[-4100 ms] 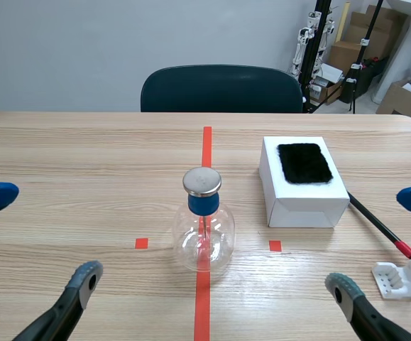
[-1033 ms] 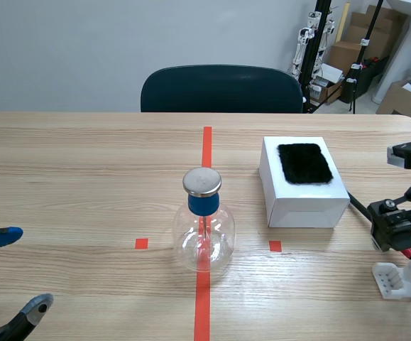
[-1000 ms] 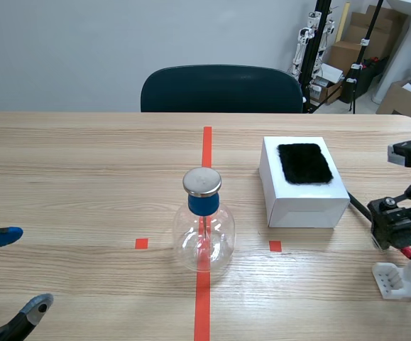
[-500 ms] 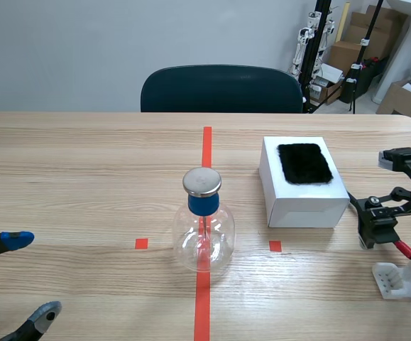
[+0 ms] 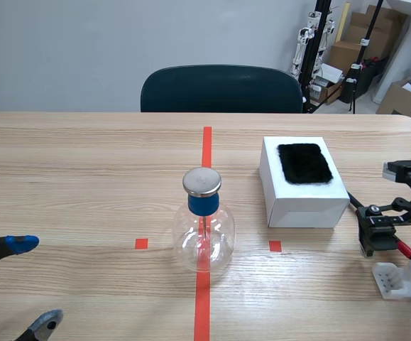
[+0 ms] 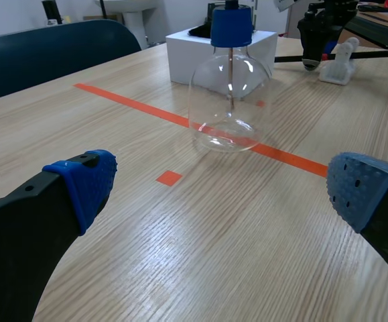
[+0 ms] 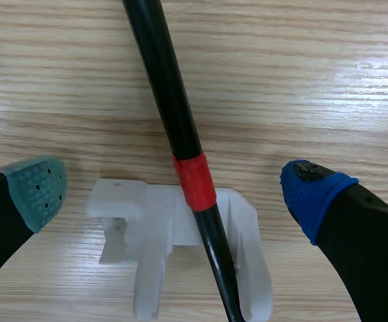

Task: Do the electroscope experiment. pick up the black charging rod

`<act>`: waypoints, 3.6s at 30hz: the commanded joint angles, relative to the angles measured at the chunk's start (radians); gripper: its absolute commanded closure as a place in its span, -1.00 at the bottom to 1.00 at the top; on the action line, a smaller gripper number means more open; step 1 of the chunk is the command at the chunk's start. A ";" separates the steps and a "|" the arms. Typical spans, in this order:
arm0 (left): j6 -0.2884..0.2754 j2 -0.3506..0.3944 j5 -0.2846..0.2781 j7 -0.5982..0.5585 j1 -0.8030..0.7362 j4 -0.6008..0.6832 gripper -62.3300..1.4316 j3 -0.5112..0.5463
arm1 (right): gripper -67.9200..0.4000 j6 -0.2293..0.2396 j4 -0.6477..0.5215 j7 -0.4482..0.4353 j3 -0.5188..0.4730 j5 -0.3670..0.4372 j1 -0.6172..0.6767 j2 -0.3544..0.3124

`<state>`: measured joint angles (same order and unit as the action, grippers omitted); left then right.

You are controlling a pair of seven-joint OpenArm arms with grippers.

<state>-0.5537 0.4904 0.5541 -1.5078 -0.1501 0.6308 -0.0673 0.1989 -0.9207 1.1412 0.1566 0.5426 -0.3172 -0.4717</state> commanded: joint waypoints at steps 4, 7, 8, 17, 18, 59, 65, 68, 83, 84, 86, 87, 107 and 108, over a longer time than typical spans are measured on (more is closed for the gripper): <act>0.009 0.010 -0.016 -0.046 0.000 0.019 -1.00 0.003 | -0.96 0.002 -0.011 -0.003 -0.013 0.004 -0.018 -0.019; 0.009 0.010 -0.016 -0.046 0.000 0.019 -1.00 0.003 | -0.96 -0.002 -0.011 -0.006 -0.014 0.011 -0.018 -0.024; 0.009 0.010 -0.016 -0.046 0.000 0.019 -1.00 0.003 | -0.96 -0.002 -0.011 -0.008 -0.014 0.012 -0.015 -0.027; 0.009 0.010 -0.016 -0.046 0.000 0.019 -1.00 0.003 | -0.96 -0.001 -0.011 -0.014 -0.014 0.050 -0.009 -0.041; 0.009 0.010 -0.016 -0.046 0.000 0.019 -1.00 0.003 | -0.96 -0.001 -0.011 -0.014 -0.014 0.050 -0.009 -0.043; 0.013 0.009 -0.019 -0.046 -0.002 0.019 -1.00 0.004 | 0.10 -0.001 -0.011 -0.051 -0.014 0.056 0.005 -0.049; 0.013 0.009 -0.019 -0.046 -0.002 0.019 -1.00 0.004 | 0.31 -0.001 -0.011 -0.051 -0.014 0.056 0.005 -0.049; 0.013 0.009 -0.019 -0.046 -0.002 0.019 -1.00 0.004 | 0.41 -0.001 -0.011 -0.051 -0.014 0.056 0.005 -0.049; 0.013 0.009 -0.019 -0.046 -0.002 0.019 -1.00 0.004 | 0.89 -0.001 -0.011 -0.052 -0.014 0.056 0.005 -0.049; 0.013 0.009 -0.019 -0.046 -0.002 0.019 -1.00 0.004 | 0.95 -0.001 -0.011 -0.051 -0.014 0.056 0.005 -0.049; 0.013 0.009 -0.019 -0.046 -0.002 0.019 -1.00 0.004 | 0.99 -0.001 -0.011 -0.051 -0.014 0.056 0.005 -0.049; 0.013 0.009 -0.019 -0.046 -0.002 0.019 -1.00 0.004 | 0.99 -0.001 -0.011 -0.051 -0.014 0.056 0.005 -0.049; 0.013 0.009 -0.019 -0.046 -0.002 0.019 -1.00 0.004 | 0.99 -0.001 -0.050 -0.014 -0.036 0.101 0.007 -0.077; 0.013 0.009 -0.019 -0.046 -0.002 0.019 -1.00 0.004 | 0.99 -0.001 -0.061 -0.012 -0.045 0.101 0.007 -0.080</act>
<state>-0.5430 0.4904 0.5484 -1.5078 -0.1524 0.6308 -0.0700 0.1986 -0.9478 1.1282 0.1360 0.6403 -0.2955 -0.5167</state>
